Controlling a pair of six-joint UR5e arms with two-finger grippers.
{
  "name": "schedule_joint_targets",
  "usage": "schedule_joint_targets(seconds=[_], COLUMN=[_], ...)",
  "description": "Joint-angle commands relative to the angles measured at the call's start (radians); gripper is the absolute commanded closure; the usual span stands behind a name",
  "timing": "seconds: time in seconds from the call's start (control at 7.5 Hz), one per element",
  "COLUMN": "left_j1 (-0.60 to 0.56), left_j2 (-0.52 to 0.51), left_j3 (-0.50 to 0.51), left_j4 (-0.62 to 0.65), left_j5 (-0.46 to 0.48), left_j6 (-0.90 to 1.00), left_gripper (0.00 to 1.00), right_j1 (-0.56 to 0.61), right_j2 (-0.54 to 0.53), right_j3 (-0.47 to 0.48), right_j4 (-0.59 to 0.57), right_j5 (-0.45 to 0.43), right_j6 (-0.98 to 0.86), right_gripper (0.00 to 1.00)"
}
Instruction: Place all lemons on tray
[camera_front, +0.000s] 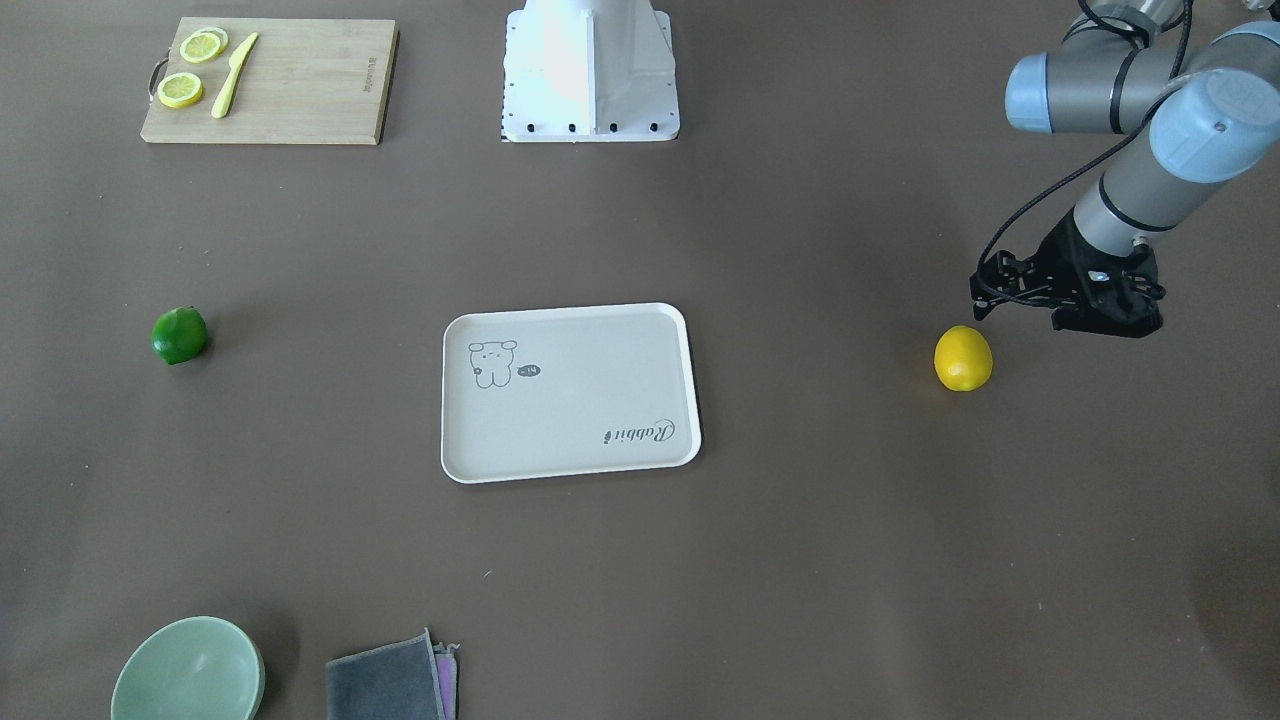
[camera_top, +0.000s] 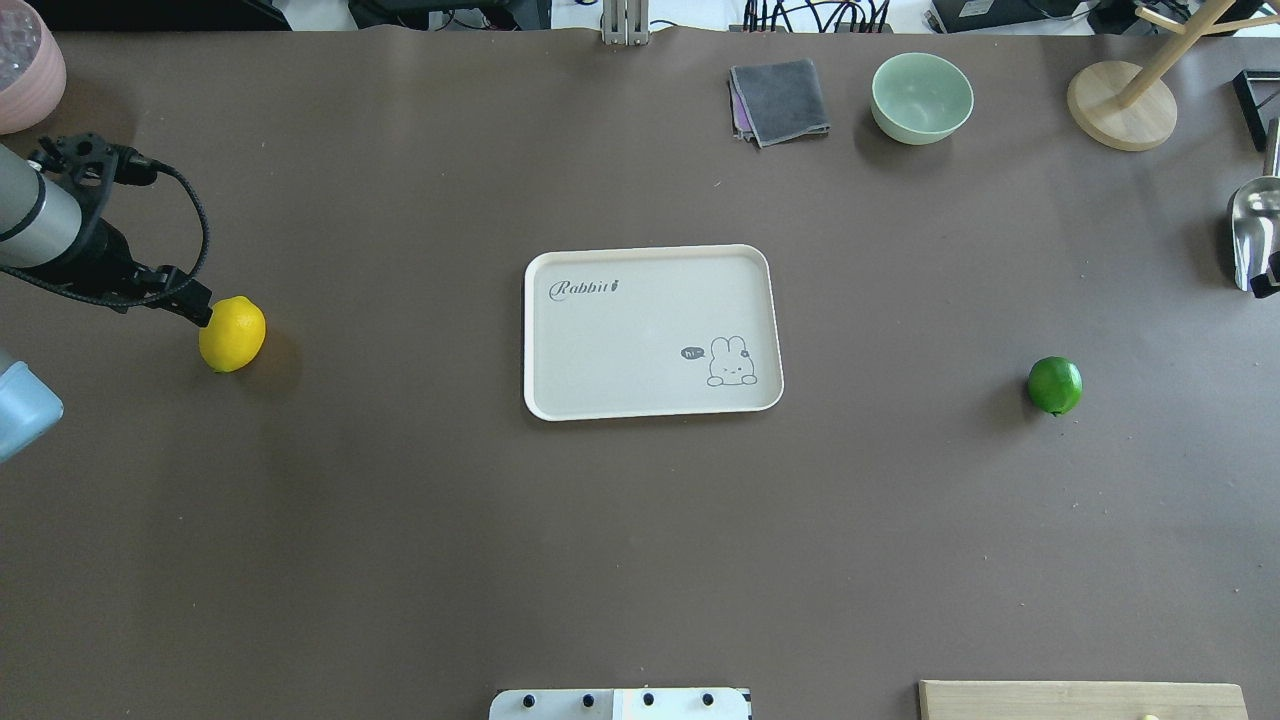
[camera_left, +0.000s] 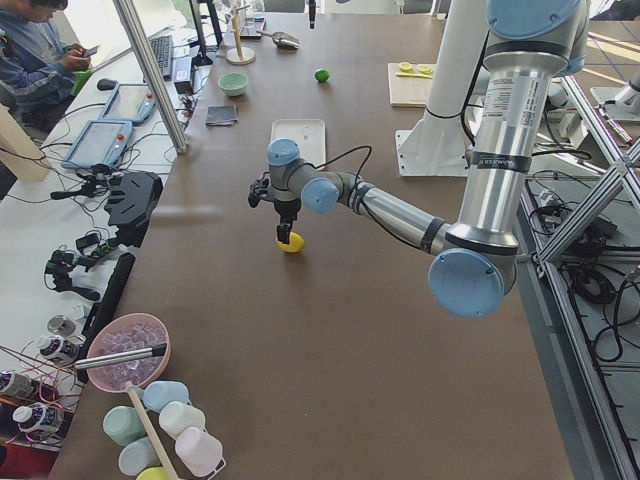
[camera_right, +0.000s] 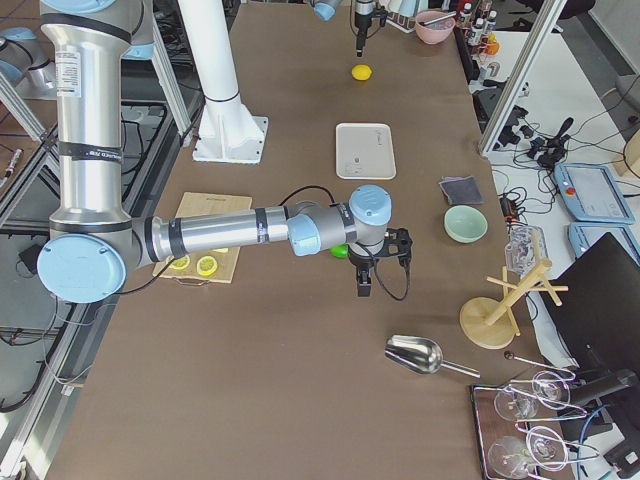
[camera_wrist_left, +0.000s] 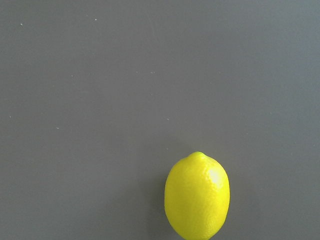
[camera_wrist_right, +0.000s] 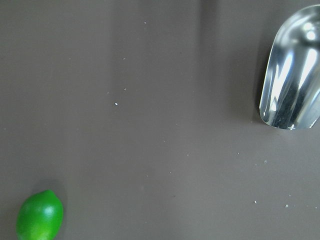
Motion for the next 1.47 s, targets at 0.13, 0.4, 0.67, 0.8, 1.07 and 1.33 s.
schedule_joint_targets(seconds=[0.13,0.4,0.67,0.8,1.07,1.33], left_j1=[0.048,0.064,0.09,0.1,0.105,0.105], left_j2=[0.0,-0.003,-0.008,-0.017,-0.044,-0.08], left_j3=[0.056,0.128,0.132,0.135,0.168,0.191], left_j4=[-0.088,-0.191,-0.194,-0.194,-0.194,-0.19], left_j5=[0.035,0.033,0.033,0.035,0.039,0.088], left_j6=[0.003,-0.002,0.0,0.0,0.003,0.0], left_gripper=[0.03,0.03,0.07,0.11,0.15,0.35], right_j1=[-0.024,-0.041,-0.047,-0.053,-0.073,-0.113], right_j2=[0.0,0.0,0.0,0.001,0.009,0.02], right_j3=[-0.004,-0.005,-0.004,-0.004,-0.004,0.002], right_j4=[-0.002,0.0,0.0,0.0,0.0,0.0], right_j5=[-0.003,-0.006,-0.005,-0.006,-0.008,-0.003], right_j6=[0.001,0.001,0.003,0.001,0.004,0.03], right_gripper=[0.0,0.0,0.0,0.0,0.0,0.01])
